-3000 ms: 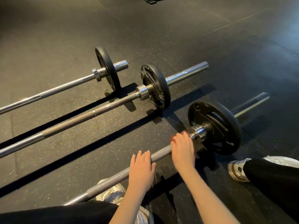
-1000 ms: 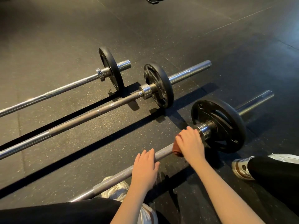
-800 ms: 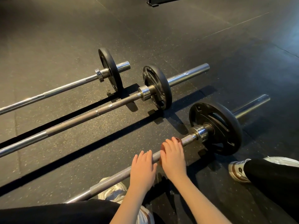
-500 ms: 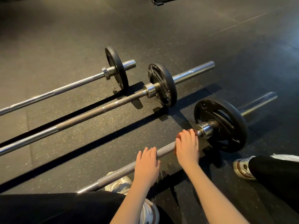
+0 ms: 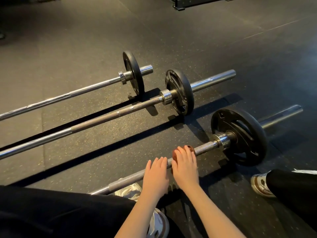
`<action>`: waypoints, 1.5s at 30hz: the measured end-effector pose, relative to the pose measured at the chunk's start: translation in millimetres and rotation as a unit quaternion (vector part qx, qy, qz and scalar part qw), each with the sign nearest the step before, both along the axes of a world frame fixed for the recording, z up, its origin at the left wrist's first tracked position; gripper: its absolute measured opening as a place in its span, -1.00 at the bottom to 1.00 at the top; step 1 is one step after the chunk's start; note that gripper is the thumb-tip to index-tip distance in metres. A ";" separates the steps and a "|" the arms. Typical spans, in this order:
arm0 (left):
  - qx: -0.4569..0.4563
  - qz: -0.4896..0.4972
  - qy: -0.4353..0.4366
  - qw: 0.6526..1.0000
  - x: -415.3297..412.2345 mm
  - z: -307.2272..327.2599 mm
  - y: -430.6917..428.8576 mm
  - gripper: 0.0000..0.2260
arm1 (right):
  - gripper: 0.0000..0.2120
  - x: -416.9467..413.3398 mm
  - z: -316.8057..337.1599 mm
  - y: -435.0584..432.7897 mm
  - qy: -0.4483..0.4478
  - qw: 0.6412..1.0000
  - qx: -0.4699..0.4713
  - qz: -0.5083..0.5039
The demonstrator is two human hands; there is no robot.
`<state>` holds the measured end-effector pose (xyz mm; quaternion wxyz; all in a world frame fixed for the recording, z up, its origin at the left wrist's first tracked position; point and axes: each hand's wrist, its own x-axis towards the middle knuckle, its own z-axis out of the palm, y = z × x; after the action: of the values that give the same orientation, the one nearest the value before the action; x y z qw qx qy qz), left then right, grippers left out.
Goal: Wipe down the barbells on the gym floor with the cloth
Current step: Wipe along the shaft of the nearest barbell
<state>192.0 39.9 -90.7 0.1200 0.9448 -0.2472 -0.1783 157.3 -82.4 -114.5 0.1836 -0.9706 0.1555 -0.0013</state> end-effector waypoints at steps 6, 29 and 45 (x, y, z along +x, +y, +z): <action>0.017 -0.020 0.004 1.000 2.0 4.1 10.8 -0.49 | -0.67 6.9 3.4 -62.4 0.001 1.000 -0.014 -0.027; 0.009 0.001 -0.007 1.000 -6.1 16.1 43.3 -0.56 | -0.68 9.8 8.4 -25.6 0.003 0.989 -0.037 0.143; -0.032 0.030 -0.007 0.999 -7.4 18.5 55.0 -0.59 | -0.61 2.1 3.2 8.5 0.024 1.000 -0.012 0.004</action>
<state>184.6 94.9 -72.1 0.1541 0.9486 -0.2257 -0.1599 159.5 -74.0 -111.3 0.1685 -0.9731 0.1556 0.0206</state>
